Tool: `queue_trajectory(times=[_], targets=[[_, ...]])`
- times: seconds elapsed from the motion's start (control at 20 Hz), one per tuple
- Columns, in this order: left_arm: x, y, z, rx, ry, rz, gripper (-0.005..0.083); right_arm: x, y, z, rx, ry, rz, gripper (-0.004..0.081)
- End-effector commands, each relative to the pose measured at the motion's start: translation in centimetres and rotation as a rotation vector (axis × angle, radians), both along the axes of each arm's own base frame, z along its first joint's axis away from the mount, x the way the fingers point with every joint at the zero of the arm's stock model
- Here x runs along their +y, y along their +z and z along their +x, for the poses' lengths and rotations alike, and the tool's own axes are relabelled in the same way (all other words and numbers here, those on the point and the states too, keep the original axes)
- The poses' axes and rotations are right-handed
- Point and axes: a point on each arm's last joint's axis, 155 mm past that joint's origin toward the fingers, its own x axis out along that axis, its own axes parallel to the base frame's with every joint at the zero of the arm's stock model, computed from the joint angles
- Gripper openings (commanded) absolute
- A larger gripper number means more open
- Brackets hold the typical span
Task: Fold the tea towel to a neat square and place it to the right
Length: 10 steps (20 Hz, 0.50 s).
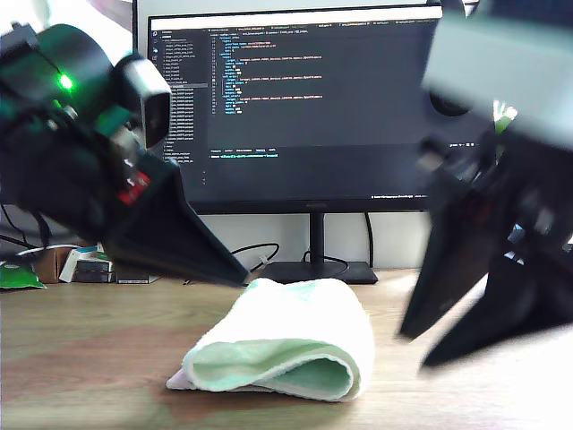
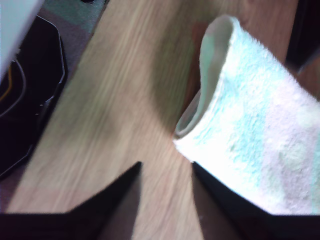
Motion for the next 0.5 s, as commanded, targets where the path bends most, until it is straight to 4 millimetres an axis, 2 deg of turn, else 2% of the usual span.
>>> queue_trajectory(times=[0.0, 0.25, 0.35, 0.45], targets=[[-0.2, -0.9, 0.4, 0.013, 0.009, 0.010, -0.0021, 0.2, -0.4, 0.0, -0.011, 0.026, -0.011, 0.0306], [-0.4, -3.8, 0.8, 0.109, 0.032, 0.050, -0.0021, 0.6, -0.3, 1.1, -0.096, 0.069, -0.026, 0.0341], [-0.4, -4.5, 0.8, 0.136, 0.040, 0.059, -0.0021, 0.9, 0.3, 1.9, -0.132, 0.054, -0.013, 0.0347], [-0.3, -4.7, 0.8, 0.140, 0.042, 0.065, -0.0021, 1.1, 0.4, 1.8, -0.132, 0.063, -0.002, 0.0351]])
